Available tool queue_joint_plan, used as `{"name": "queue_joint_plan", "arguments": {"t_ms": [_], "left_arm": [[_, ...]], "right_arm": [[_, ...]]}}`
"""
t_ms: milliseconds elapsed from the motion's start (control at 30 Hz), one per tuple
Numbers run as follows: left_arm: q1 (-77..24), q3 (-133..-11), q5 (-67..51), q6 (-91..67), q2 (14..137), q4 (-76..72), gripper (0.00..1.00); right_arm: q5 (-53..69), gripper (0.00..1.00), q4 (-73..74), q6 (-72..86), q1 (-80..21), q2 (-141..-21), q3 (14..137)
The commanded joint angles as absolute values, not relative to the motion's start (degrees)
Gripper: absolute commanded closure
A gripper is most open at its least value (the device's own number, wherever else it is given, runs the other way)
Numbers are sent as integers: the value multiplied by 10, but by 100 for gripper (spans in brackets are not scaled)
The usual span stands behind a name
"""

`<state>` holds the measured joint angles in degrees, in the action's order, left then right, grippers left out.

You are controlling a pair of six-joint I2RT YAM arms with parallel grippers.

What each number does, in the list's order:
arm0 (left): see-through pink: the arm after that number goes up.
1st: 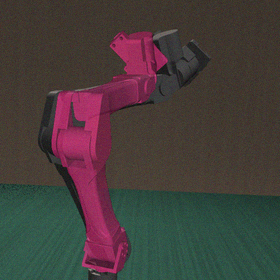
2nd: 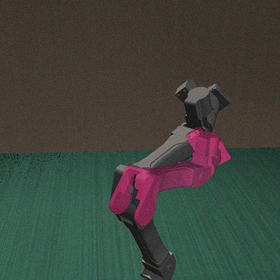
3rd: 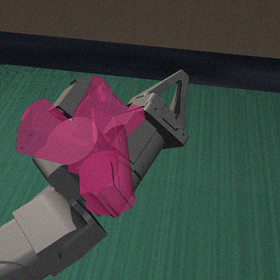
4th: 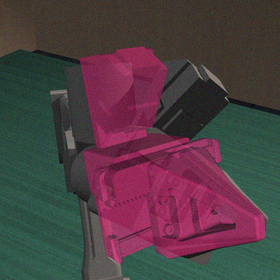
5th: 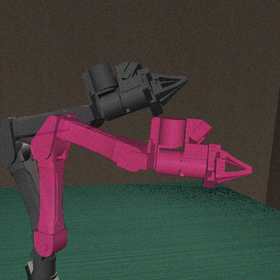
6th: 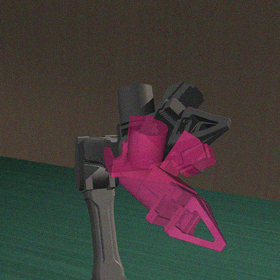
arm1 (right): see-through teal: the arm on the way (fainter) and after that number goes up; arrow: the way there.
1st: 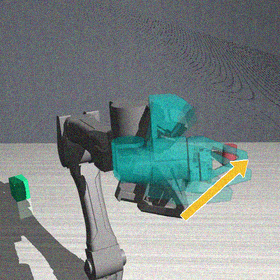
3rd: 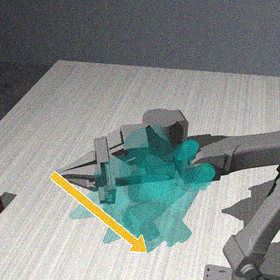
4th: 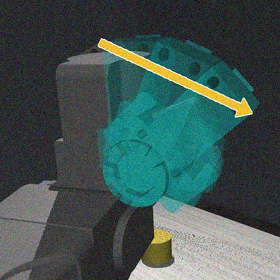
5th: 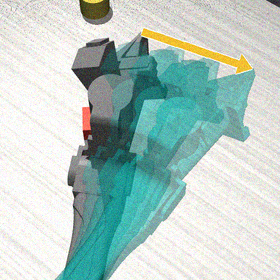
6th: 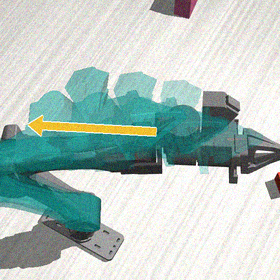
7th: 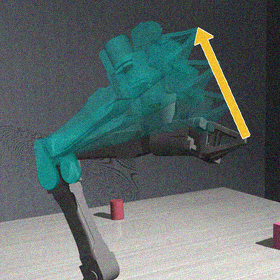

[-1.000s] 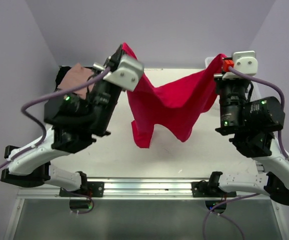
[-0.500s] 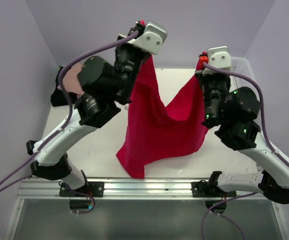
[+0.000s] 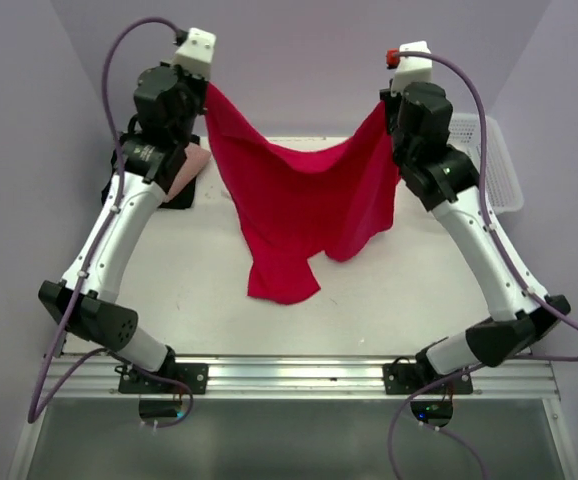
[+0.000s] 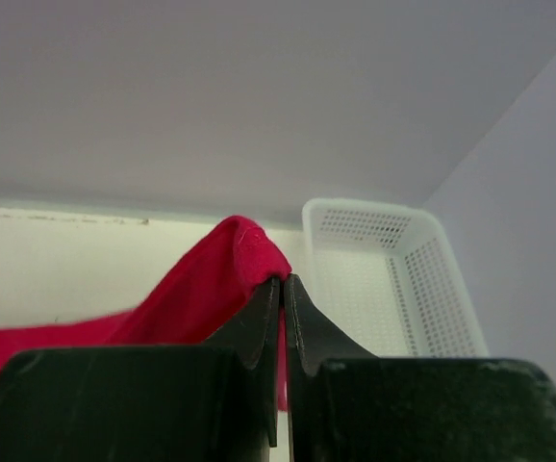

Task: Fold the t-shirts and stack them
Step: Flatten the tshirt out

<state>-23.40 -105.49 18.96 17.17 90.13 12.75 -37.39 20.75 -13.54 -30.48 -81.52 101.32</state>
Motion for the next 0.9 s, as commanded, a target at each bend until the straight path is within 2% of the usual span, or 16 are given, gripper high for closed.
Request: {"name": "queue_joint_plan", "arguments": {"t_ms": [0, 33, 133, 333, 500, 600, 867], "left_arm": [[-146, -1020, 118, 101, 807, 63, 100], [-134, -981, 116, 100, 790, 28, 100], [-118, -967, 127, 112, 753, 21, 100], [-120, -937, 155, 144, 632, 16, 100], [-154, -933, 156, 165, 544, 33, 100], [-157, -933, 141, 166, 506, 38, 100], [-157, -936, 153, 163, 521, 41, 100]], "right_arm": [[-272, 100, 246, -35, -230, -859, 1047], [-272, 100, 237, -32, -224, -864, 1045], [-291, 100, 207, -46, -221, -847, 1019], [-318, 100, 70, -109, -224, -708, 920], [-312, 100, -25, -179, -278, -555, 830], [-315, 100, -54, -213, -322, -511, 823], [-370, 100, -60, -237, -323, -569, 830]]}}
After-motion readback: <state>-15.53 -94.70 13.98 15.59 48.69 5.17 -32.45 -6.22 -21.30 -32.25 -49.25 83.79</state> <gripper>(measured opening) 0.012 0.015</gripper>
